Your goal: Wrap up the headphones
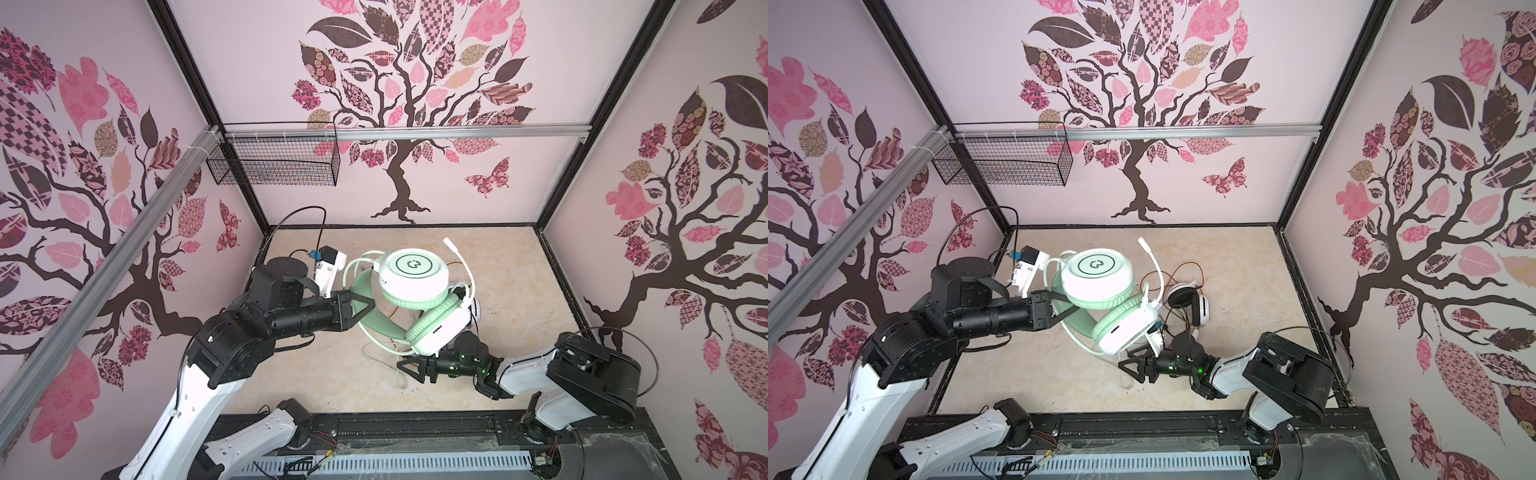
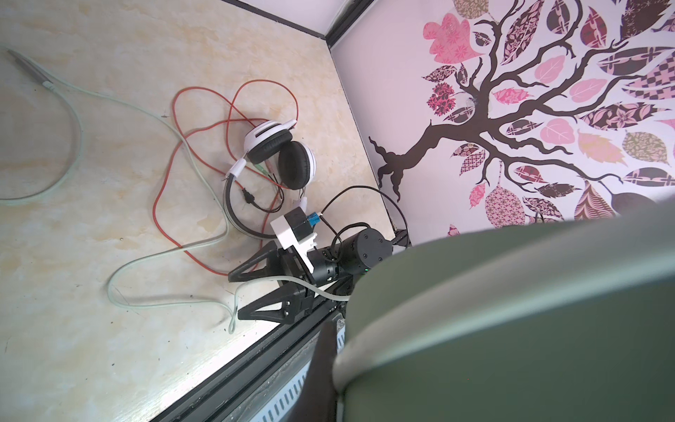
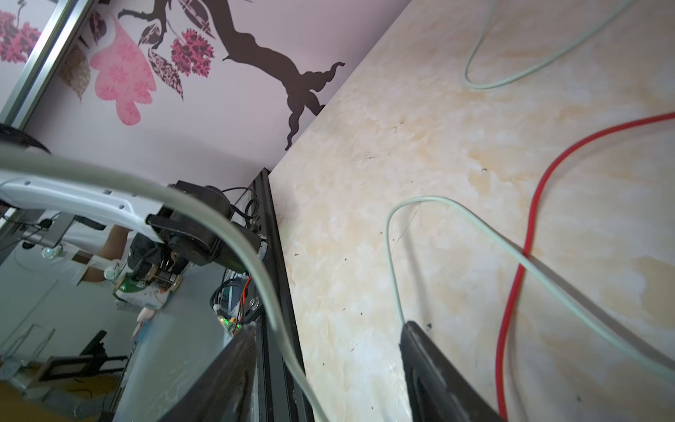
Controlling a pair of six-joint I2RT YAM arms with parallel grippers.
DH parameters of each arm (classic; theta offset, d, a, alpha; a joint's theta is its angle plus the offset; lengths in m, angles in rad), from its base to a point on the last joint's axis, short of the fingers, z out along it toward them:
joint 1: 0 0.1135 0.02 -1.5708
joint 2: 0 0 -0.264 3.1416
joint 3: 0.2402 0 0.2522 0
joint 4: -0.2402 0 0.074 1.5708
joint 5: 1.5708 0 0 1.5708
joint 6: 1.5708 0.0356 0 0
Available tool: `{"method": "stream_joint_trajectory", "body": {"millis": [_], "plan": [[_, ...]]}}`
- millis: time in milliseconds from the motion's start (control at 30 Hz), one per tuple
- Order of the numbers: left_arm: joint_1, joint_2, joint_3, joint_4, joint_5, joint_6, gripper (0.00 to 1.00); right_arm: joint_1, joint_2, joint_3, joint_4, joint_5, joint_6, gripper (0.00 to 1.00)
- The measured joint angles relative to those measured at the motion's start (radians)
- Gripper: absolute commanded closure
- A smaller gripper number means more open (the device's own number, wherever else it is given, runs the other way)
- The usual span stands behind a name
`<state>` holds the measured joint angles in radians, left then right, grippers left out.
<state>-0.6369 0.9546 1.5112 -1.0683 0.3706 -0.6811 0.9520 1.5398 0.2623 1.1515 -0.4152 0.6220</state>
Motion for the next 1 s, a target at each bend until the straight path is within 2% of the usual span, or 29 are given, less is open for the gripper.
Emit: {"method": "stream_joint_trajectory", "body": {"millis": [200, 233, 300, 333, 367, 400, 500, 600, 667, 767, 867, 1000], "plan": [[0.048, 0.003, 0.0, 0.021, 0.039, -0.008, 1.0, 0.018, 0.103, 0.013, 0.113, 0.002, 0.066, 0.45], [0.062, 0.003, 0.0, 0.025, 0.05, -0.01, 1.0, 0.024, 0.114, 0.014, 0.132, -0.001, 0.075, 0.5], [0.092, 0.001, 0.0, 0.034, 0.073, -0.016, 1.0, 0.038, 0.127, 0.014, 0.154, -0.005, 0.09, 0.71], [0.109, 0.0, -0.001, 0.038, 0.087, -0.021, 1.0, 0.044, 0.13, 0.014, 0.163, -0.007, 0.094, 0.87], [0.125, -0.003, -0.001, 0.043, 0.101, -0.025, 1.0, 0.048, 0.129, 0.014, 0.171, -0.008, 0.095, 0.97], [0.135, -0.005, -0.003, 0.047, 0.113, -0.026, 1.0, 0.05, 0.126, 0.014, 0.171, -0.002, 0.095, 1.0], [0.153, -0.027, -0.034, 0.069, 0.156, -0.023, 1.0, 0.038, 0.019, 0.002, 0.069, 0.048, 0.076, 1.0], [0.153, -0.074, -0.107, 0.085, 0.201, -0.002, 1.0, -0.008, -0.257, 0.049, -0.257, 0.171, -0.037, 1.0], [0.153, -0.119, -0.174, 0.082, 0.219, 0.019, 1.0, -0.032, -0.461, 0.165, -0.513, 0.311, -0.153, 1.0], [0.153, -0.183, -0.287, 0.079, 0.244, 0.042, 1.0, -0.089, -0.637, 0.377, -0.765, 0.445, -0.31, 1.0], [0.153, -0.235, -0.396, 0.092, 0.278, 0.051, 1.0, -0.14, -0.692, 0.559, -0.921, 0.556, -0.443, 1.0], [0.153, -0.288, -0.503, 0.139, 0.331, 0.038, 1.0, -0.146, -0.681, 0.687, -1.061, 0.635, -0.565, 1.0]]}}
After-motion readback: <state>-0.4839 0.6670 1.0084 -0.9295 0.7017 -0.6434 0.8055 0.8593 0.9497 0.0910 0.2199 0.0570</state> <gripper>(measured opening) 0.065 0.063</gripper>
